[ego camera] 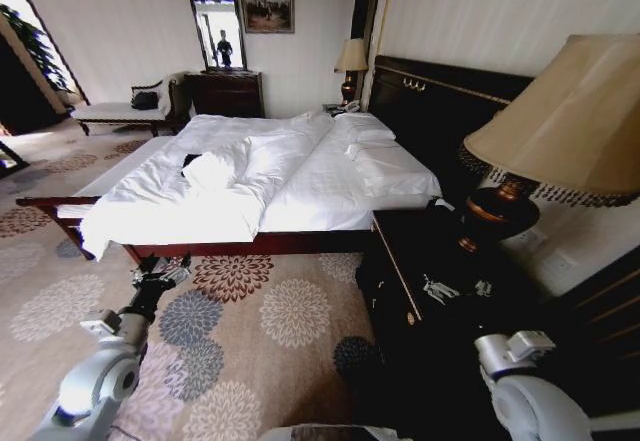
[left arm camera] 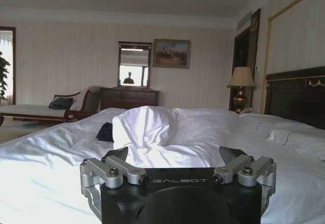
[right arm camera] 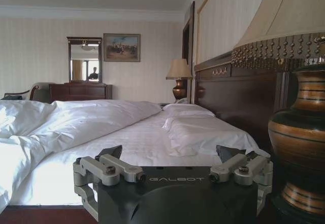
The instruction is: Fold the clothes on the bed.
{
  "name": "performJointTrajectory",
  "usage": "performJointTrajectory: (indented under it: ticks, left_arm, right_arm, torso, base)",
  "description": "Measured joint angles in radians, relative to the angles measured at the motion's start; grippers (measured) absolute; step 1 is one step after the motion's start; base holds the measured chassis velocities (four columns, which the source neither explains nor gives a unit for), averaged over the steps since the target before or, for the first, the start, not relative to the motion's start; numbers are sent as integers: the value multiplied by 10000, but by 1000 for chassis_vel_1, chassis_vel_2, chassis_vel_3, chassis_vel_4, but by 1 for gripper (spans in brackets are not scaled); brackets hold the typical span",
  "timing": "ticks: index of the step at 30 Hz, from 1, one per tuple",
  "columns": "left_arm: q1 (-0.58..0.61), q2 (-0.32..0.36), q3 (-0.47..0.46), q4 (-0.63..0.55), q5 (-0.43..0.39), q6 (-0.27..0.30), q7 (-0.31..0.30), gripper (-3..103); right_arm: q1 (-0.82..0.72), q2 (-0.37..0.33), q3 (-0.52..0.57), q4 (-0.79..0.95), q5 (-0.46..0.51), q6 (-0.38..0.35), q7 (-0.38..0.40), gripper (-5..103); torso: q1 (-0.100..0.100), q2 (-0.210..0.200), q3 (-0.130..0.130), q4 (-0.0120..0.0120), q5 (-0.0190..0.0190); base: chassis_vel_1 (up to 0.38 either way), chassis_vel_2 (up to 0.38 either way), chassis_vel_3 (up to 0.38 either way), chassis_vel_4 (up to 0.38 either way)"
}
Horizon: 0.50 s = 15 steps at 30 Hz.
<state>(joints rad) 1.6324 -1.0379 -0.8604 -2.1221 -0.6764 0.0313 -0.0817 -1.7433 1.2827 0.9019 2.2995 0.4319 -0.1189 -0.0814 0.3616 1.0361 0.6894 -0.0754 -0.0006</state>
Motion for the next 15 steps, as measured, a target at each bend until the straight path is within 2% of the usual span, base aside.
performJointTrajectory:
  ticks: [4, 6, 8, 15]
  left_arm:
    - [-246, -168, -78, -8, 31, 260, -138, 100]
    - [-444, -326, -80, -270, -7, 743, -372, 100]
    - [-555, -416, -22, -549, 111, 996, -514, 100]
    - [-458, -438, 14, -773, 501, 1043, -563, 100]
  right_arm:
    - [-107, 15, 136, 87, 67, 53, -111, 100]
    - [-93, -13, 262, 104, 301, 64, -127, 100]
    - [-52, -57, 279, 104, 330, 87, -128, 100]
    - [-85, 77, -6, 98, -78, 224, -142, 100]
  torso:
    - [0, 0, 0, -5, 0]
    - [0, 0, 0, -3, -2]
    - [1, 0, 0, -4, 1]
    - [0, 1, 0, -1, 0]
  base:
    - [0, 0, 0, 0]
    - [0, 0, 0, 0]
    - [0, 0, 0, 0]
    - [0, 0, 0, 0]
